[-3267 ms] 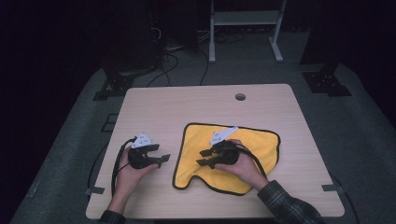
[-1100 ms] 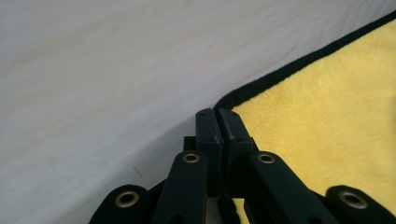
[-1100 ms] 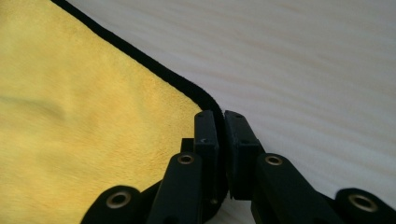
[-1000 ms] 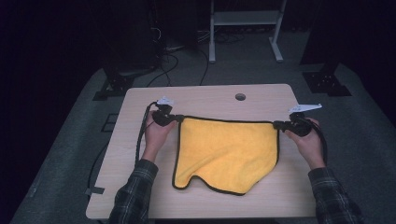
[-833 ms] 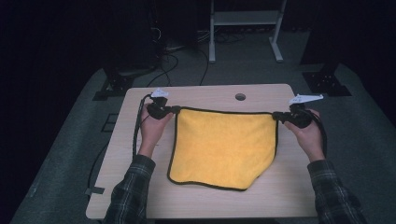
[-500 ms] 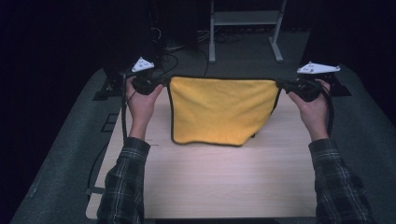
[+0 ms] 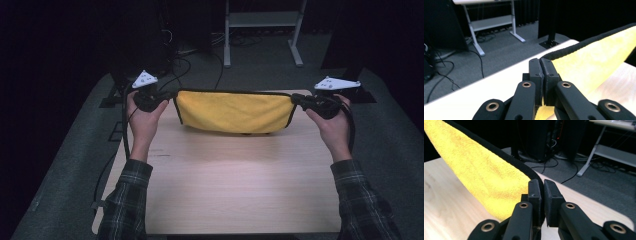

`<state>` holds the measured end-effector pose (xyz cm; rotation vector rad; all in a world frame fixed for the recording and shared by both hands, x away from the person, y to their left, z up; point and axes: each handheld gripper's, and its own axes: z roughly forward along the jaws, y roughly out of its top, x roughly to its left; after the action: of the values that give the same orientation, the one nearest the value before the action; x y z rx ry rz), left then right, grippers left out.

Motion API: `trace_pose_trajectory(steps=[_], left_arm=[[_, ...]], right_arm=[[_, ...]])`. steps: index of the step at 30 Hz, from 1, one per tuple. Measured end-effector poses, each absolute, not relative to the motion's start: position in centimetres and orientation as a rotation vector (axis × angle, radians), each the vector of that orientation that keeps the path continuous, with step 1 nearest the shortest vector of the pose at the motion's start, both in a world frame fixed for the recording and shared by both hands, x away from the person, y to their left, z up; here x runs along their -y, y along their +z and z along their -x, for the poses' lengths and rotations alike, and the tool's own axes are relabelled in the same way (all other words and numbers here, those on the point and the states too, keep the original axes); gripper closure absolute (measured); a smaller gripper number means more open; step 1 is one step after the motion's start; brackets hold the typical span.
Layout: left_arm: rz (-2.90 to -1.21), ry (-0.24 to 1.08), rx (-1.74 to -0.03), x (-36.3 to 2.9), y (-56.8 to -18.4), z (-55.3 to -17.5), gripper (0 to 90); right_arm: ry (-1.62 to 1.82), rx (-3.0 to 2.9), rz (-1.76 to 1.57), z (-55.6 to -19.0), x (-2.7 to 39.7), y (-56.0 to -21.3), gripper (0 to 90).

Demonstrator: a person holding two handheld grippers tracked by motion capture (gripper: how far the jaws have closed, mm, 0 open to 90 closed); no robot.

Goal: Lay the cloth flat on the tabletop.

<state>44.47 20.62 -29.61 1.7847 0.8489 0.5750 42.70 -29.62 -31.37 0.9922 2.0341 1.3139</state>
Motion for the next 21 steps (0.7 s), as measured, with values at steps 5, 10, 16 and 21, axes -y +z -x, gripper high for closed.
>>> trace_pose_trajectory(steps=[5,10,16,21], left_arm=[[-1.815,0.521,-0.857,-21.2,-31.7,-42.3,87.6],[-1.830,0.485,-0.852,-21.8,-33.2,-40.3,87.5],[-1.882,0.411,-0.880,-22.5,-37.1,-37.1,87.5],[-1.917,0.344,-0.908,-22.9,-39.5,-35.9,87.4]], right_arm=[[1.348,-2.084,-0.985,-41.3,29.6,-33.1,83.9],[1.372,-2.142,-0.967,-38.9,29.5,-35.4,83.8],[1.335,-2.253,-0.955,-35.7,29.4,-38.6,83.8],[1.295,-2.328,-0.977,-34.3,29.4,-40.8,83.7]])
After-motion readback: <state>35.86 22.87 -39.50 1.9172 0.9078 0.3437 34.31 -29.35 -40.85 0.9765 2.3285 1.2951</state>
